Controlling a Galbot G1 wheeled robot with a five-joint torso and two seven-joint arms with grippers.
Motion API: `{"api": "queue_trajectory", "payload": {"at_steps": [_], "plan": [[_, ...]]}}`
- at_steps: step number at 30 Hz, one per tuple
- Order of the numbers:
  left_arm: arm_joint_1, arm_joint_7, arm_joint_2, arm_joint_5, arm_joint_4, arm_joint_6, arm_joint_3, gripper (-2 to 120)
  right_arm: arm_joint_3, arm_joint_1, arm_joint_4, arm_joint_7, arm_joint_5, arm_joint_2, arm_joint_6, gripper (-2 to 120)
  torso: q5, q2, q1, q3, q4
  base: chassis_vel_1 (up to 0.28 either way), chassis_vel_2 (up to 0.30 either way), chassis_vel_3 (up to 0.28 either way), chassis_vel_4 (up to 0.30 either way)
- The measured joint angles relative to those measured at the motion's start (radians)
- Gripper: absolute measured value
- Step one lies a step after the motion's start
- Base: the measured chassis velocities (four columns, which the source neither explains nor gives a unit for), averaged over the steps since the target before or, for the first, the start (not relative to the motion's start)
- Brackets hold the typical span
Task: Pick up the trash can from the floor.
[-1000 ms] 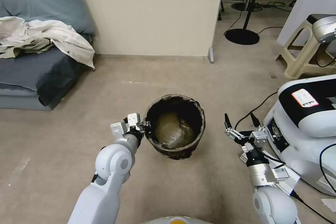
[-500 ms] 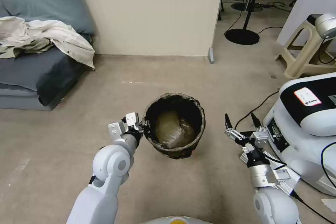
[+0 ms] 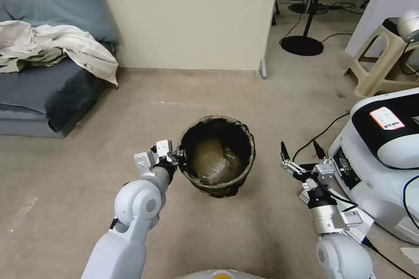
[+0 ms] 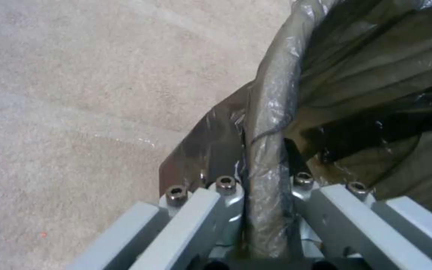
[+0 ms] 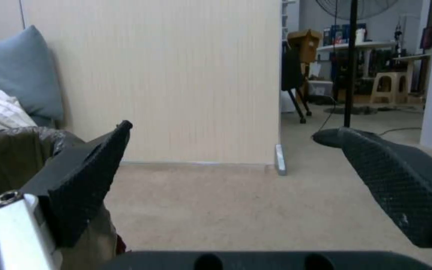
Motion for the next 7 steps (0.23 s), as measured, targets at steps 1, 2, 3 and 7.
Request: {"api": "queue_trajectory", "payload": {"at_steps": [1,2,3,7], "plan": [[0.000,0.000,0.000,0.000,0.000,0.000,0.000,2,0.000,0.000,0.000,0.000,0.000,0.000,0.000,100,0.0000,0.000,0.000,0.000,0.0000,0.000,0.000,0.000,0.000],[-0.001,0.000,0.002,-0.001,0.003,0.000,-0.002,2,0.000,0.000,0.000,0.000,0.000,0.000,0.000,100,0.0000,0.000,0.000,0.000,0.0000,0.000,0.000,0.000,0.000],[-0.001,0.001,0.002,-0.001,0.004,0.000,-0.002,2,0.000,0.000,0.000,0.000,-0.001,0.000,-0.001,100,0.0000,0.000,0.000,0.000,0.0000,0.000,0.000,0.000,0.000],[-0.001,0.001,0.002,-0.002,0.006,0.000,-0.004,2,0.000,0.000,0.000,0.000,-0.001,0.000,-0.003,100,0.0000,0.000,0.000,0.000,0.0000,0.000,0.000,0.000,0.000]]}}
